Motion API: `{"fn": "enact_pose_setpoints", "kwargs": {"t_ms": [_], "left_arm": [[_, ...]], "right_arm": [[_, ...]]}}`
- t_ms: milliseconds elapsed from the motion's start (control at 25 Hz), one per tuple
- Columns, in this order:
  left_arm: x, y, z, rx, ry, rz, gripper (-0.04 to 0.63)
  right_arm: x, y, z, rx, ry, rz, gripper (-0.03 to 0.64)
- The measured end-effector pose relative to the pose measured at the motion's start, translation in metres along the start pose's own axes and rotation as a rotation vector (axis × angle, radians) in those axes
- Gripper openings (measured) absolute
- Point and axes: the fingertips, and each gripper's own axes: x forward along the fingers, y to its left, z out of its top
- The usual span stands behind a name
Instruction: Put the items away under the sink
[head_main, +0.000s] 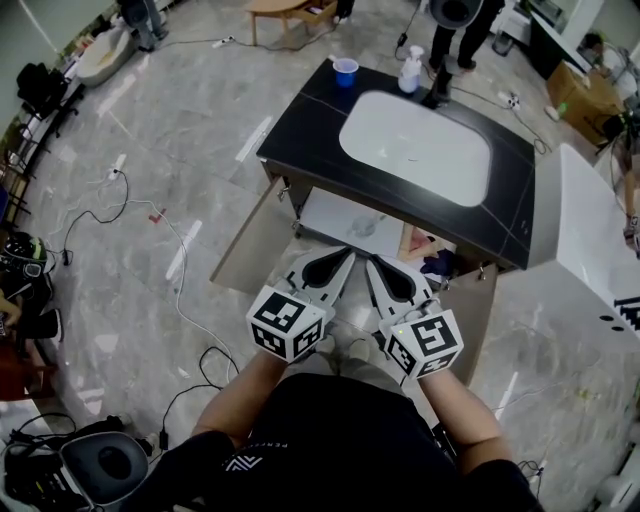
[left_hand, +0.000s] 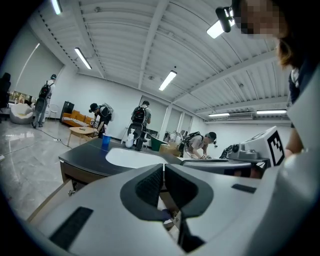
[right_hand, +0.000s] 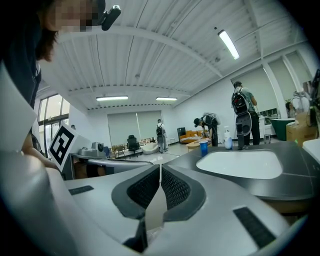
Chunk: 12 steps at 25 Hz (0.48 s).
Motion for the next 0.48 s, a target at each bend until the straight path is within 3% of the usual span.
{"fn": "enact_pose_setpoints", "kwargs": {"t_ms": [480], "left_arm": [[-0.0101, 0.0010, 0.0044, 0.010, -0.014, 0.008, 0.017]], "right_arm": [[-0.0061, 0.0072, 0.0008, 0.005, 0.001, -0.005, 0.040]]}}
